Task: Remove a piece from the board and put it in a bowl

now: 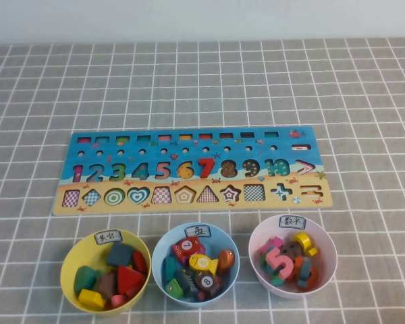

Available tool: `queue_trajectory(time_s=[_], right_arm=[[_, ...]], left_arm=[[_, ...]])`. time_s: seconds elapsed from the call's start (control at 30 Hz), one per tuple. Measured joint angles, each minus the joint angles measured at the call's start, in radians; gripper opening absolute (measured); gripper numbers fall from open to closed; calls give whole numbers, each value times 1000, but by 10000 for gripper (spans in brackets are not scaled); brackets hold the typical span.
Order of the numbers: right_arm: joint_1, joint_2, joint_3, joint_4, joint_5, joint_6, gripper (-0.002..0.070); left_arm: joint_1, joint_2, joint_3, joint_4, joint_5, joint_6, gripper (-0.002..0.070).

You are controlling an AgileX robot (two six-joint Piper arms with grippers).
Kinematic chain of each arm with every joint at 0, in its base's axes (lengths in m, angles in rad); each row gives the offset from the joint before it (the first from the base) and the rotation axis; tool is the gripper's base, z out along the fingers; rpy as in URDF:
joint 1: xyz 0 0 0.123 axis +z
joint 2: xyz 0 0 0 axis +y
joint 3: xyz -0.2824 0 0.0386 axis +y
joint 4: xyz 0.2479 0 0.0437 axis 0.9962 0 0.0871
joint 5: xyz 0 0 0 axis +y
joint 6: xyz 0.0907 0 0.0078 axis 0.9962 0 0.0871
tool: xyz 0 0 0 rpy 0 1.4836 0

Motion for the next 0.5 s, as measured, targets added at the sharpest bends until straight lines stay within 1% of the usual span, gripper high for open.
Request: queue_trajectory(time_s=[0.1, 0.27, 0.4, 0.5], right_arm=[[0, 0, 0, 0, 0, 0, -17], [0, 0, 0, 0, 0, 0, -17], [0, 0, 0, 0, 0, 0, -17], [0, 0, 0, 0, 0, 0, -17]], left_arm=[[0, 0, 0, -44, -35, 0, -1], [0, 0, 0, -128, -87, -59, -1], [0, 0, 0, -128, -141, -70, -1], [0, 0, -5, -130, -132, -80, -1]])
